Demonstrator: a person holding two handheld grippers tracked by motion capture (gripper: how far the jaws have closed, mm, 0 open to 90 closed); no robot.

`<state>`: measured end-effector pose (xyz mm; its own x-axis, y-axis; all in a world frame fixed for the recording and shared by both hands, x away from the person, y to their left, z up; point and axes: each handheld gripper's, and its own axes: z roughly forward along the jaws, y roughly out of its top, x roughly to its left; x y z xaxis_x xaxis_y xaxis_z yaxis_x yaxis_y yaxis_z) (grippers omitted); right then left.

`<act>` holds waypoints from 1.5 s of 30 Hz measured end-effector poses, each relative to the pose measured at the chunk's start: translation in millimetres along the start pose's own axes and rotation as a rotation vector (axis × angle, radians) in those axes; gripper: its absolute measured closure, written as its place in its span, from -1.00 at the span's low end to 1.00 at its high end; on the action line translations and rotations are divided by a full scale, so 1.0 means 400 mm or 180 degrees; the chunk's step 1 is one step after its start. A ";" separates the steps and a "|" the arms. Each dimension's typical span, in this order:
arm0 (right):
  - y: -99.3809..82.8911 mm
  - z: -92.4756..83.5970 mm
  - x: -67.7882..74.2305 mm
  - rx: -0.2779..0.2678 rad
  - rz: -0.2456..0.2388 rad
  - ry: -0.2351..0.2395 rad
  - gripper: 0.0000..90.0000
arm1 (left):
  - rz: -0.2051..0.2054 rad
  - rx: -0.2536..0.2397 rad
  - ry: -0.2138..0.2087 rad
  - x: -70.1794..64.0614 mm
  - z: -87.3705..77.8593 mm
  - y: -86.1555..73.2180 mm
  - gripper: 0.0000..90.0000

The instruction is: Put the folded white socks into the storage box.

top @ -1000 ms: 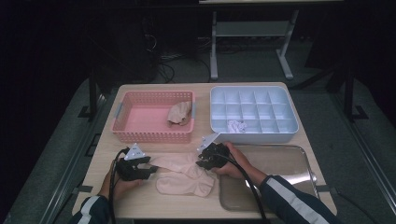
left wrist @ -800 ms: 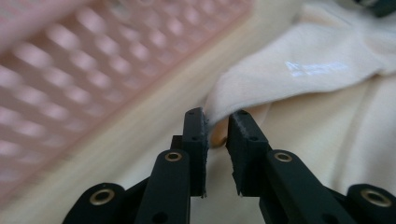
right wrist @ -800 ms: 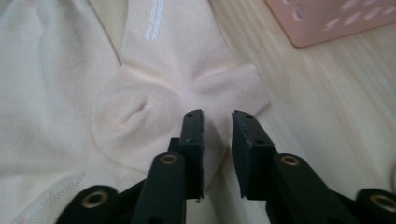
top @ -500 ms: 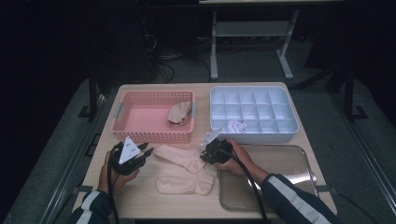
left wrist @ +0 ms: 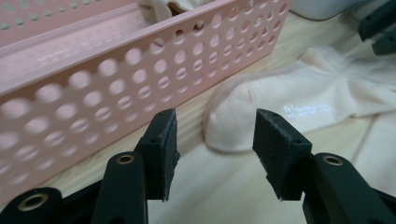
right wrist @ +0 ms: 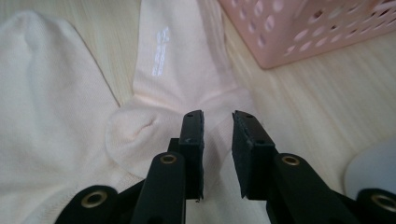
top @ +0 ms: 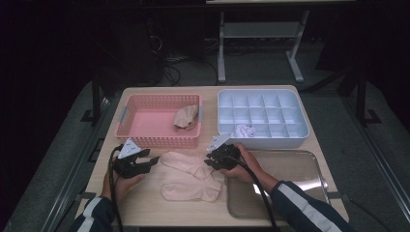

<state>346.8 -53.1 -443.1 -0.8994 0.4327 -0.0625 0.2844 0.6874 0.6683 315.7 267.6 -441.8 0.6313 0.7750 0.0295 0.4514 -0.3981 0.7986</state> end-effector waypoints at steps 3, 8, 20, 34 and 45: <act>-0.011 0.018 0.001 0.0132 -0.0035 0.0028 0.59 | 0.0146 0.0118 -0.0105 -0.013 0.042 0.011 0.25; -0.025 0.027 -0.011 0.0198 0.0015 0.0020 0.53 | 0.0431 0.0514 -0.0320 -0.046 0.091 0.004 0.68; -0.026 0.003 -0.021 0.0196 0.0016 -0.0240 0.51 | 0.0250 0.0429 -0.0222 -0.066 0.041 0.000 0.43; -0.038 0.030 -0.027 0.0171 0.0284 -0.0085 0.08 | -0.0126 0.0482 -0.0060 -0.013 0.150 0.033 0.00; -0.050 0.023 -0.036 0.0145 0.0384 0.0092 0.54 | -0.0009 0.0580 -0.0372 -0.040 0.114 0.021 0.77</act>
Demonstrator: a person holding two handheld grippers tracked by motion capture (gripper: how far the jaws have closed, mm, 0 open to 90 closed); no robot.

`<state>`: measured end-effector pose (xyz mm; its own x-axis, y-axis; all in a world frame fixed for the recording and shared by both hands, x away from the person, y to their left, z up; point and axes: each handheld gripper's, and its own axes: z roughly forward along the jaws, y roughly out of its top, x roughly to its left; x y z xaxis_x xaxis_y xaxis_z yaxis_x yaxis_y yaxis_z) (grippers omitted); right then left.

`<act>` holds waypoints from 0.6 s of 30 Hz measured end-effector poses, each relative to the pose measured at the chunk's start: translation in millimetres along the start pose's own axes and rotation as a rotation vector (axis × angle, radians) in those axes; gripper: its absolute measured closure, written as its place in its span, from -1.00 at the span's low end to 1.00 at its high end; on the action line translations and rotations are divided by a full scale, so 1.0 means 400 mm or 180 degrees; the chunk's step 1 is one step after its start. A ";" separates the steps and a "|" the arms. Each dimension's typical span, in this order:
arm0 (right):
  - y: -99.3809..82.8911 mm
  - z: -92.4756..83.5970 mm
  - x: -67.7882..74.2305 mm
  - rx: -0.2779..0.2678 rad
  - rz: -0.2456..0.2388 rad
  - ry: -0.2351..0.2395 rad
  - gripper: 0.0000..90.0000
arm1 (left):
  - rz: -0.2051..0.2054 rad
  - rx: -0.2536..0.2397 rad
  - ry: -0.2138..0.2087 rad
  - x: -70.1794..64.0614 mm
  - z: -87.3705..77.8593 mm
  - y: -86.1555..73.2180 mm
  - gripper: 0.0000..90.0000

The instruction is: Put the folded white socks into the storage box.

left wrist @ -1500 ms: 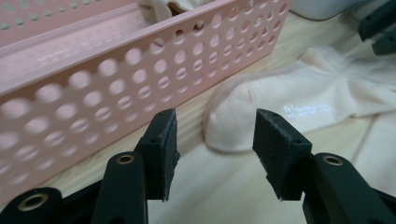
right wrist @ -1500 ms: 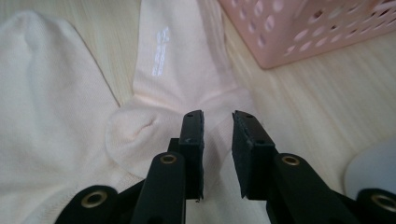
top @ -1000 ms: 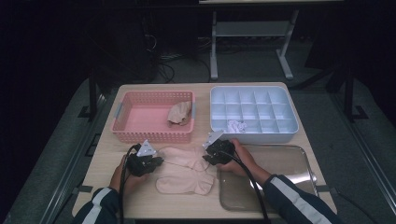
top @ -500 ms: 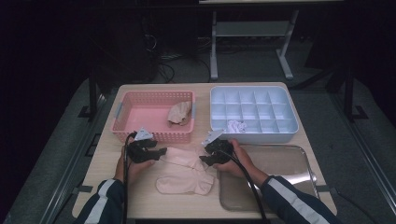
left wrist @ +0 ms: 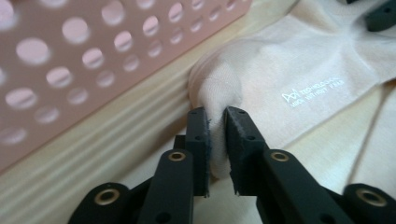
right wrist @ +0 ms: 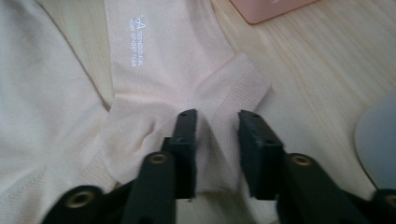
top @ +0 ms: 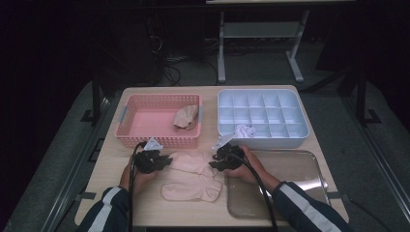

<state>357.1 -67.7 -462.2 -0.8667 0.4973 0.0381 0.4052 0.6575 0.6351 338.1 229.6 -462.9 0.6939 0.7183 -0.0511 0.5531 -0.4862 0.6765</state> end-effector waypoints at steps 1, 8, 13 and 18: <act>0.000 0.000 0.002 -0.0005 0.0001 0.0016 0.66 | 0.0001 -0.0007 -0.0004 0.000 -0.002 -0.002 0.83; -0.006 -0.001 0.000 -0.0123 0.0139 0.0035 0.85 | -0.0003 -0.0122 0.0026 -0.009 -0.014 0.007 0.93; 0.008 -0.049 -0.002 -0.0267 0.0098 0.0043 0.85 | -0.0093 -0.0351 -0.0037 -0.020 -0.074 0.016 0.93; 0.011 -0.123 0.024 -0.0393 0.0092 0.0203 0.85 | -0.0144 -0.0499 -0.0175 -0.071 -0.153 -0.005 0.93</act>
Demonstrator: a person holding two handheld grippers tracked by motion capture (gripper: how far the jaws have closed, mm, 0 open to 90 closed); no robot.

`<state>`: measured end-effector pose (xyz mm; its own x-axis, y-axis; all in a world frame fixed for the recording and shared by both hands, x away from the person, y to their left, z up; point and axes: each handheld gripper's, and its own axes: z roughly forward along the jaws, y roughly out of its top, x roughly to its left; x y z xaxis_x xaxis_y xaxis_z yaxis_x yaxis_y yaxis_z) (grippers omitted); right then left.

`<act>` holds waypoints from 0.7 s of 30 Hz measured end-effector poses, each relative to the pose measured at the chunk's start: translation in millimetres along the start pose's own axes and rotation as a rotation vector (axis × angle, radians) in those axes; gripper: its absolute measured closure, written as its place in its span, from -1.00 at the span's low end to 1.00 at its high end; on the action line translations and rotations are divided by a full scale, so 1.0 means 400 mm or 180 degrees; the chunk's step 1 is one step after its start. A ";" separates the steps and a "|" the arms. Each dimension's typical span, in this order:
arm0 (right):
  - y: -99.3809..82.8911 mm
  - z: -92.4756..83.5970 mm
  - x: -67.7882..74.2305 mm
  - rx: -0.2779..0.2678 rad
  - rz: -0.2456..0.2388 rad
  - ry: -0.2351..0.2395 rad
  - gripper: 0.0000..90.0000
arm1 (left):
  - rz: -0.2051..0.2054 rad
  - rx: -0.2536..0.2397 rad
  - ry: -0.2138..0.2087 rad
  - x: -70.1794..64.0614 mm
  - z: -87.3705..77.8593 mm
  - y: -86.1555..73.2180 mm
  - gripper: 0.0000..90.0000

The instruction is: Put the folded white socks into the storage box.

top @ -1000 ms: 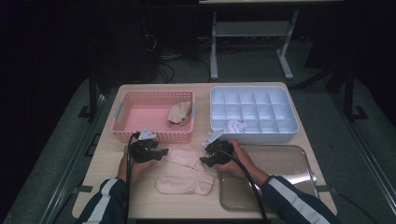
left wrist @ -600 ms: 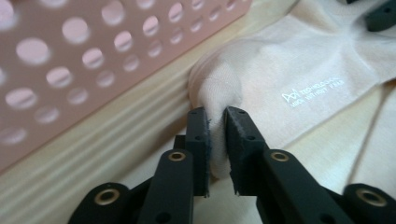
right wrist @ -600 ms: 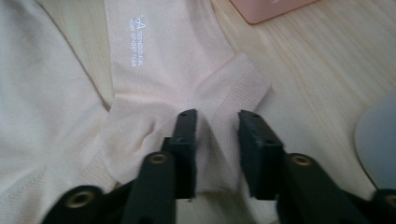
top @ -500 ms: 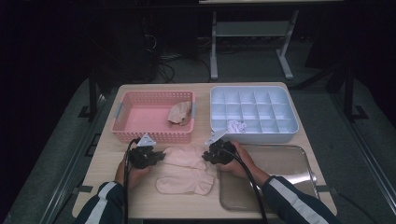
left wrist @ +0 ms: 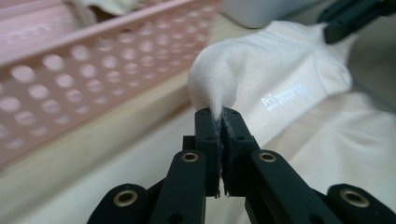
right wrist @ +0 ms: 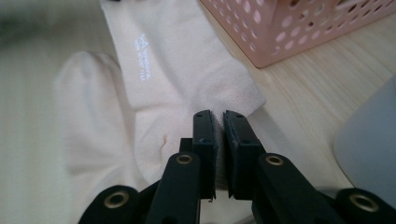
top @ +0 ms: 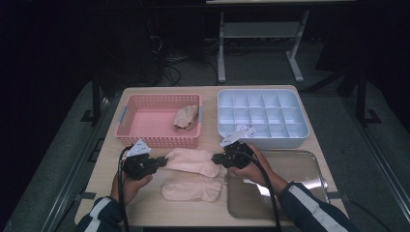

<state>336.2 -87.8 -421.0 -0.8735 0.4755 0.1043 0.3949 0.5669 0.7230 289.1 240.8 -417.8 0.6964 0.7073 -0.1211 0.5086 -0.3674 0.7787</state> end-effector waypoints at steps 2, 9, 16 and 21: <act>-0.001 -0.023 0.015 -0.0029 -0.0009 0.0045 0.85 | -0.0023 -0.0007 -0.0048 -0.024 -0.024 -0.012 0.93; -0.037 -0.023 0.091 0.0243 -0.0095 0.0208 0.84 | 0.0106 0.0297 0.0013 -0.100 -0.046 -0.096 0.92; -0.068 0.041 0.094 0.0536 -0.0113 0.0162 0.78 | 0.0208 0.0644 0.0048 -0.127 -0.001 -0.143 0.91; -0.077 0.055 0.096 0.0555 -0.0262 0.0106 0.56 | 0.0102 0.0589 0.0207 -0.108 -0.012 -0.146 0.61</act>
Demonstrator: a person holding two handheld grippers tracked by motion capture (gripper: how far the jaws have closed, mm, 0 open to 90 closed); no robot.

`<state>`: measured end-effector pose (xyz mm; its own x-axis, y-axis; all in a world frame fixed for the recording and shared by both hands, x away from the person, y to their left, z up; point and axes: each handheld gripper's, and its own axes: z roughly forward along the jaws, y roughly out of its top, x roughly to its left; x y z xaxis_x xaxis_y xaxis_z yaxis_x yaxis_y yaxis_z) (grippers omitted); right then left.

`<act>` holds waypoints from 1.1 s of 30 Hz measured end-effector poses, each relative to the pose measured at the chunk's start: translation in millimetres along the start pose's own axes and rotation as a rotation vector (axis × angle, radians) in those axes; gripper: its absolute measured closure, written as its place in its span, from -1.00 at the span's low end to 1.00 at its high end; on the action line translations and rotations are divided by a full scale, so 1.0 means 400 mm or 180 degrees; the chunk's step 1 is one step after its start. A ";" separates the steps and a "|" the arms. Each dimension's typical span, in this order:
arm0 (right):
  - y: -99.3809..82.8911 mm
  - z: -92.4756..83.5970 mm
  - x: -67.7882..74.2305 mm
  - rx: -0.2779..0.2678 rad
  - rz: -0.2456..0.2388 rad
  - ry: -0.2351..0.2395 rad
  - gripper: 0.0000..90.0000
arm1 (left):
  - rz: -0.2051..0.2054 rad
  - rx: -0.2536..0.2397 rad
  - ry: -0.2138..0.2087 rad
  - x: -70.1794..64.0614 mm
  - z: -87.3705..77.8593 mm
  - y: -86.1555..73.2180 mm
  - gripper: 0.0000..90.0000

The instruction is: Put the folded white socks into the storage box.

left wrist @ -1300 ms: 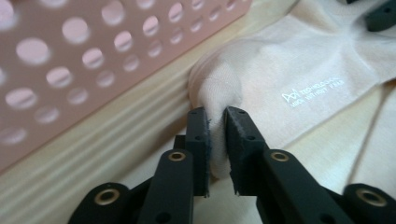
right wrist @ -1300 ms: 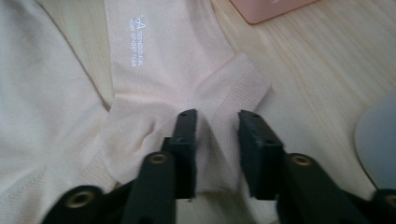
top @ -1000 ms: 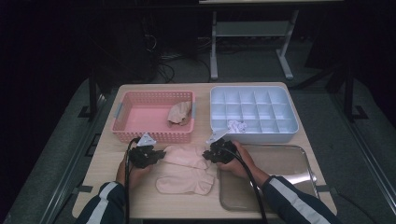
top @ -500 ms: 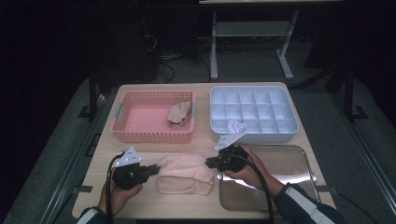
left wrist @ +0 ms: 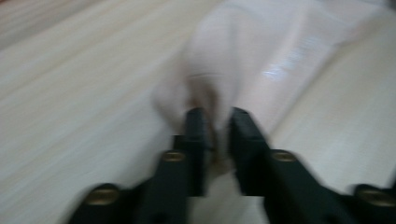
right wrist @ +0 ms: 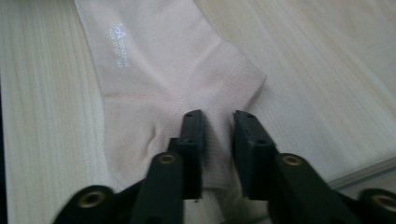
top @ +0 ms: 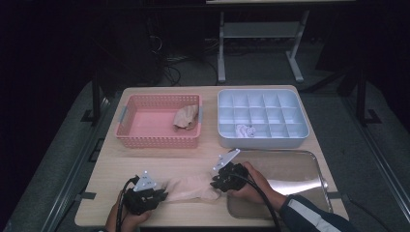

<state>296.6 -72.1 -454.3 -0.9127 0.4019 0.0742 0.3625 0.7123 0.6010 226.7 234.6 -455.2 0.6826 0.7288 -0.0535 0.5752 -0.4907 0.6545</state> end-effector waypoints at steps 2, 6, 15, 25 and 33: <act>0.000 -0.003 0.001 -0.0010 0.0011 -0.0051 0.49 | -0.0116 -0.0105 0.0024 0.014 -0.011 -0.003 0.45; 0.007 -0.022 0.010 -0.0135 0.0005 -0.0026 0.44 | -0.0305 -0.0348 0.0191 0.041 -0.039 0.002 0.09; 0.018 -0.068 0.059 -0.0292 -0.0389 -0.0015 0.66 | -0.0225 -0.0275 0.0048 0.065 0.006 0.034 -0.07; -0.008 0.007 0.089 -0.0009 -0.0526 0.0132 0.75 | 0.0097 -0.0084 -0.0129 0.029 0.036 0.039 0.36; -0.009 0.004 0.078 0.0039 -0.0519 0.0130 0.75 | 0.0081 -0.0177 -0.0018 0.045 0.011 0.042 0.84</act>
<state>266.9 -61.4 -455.3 -0.9664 0.2567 0.0089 0.2109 0.7733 0.5980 250.9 237.3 -448.5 0.6993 0.7137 -0.0405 0.5318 -0.4816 0.6966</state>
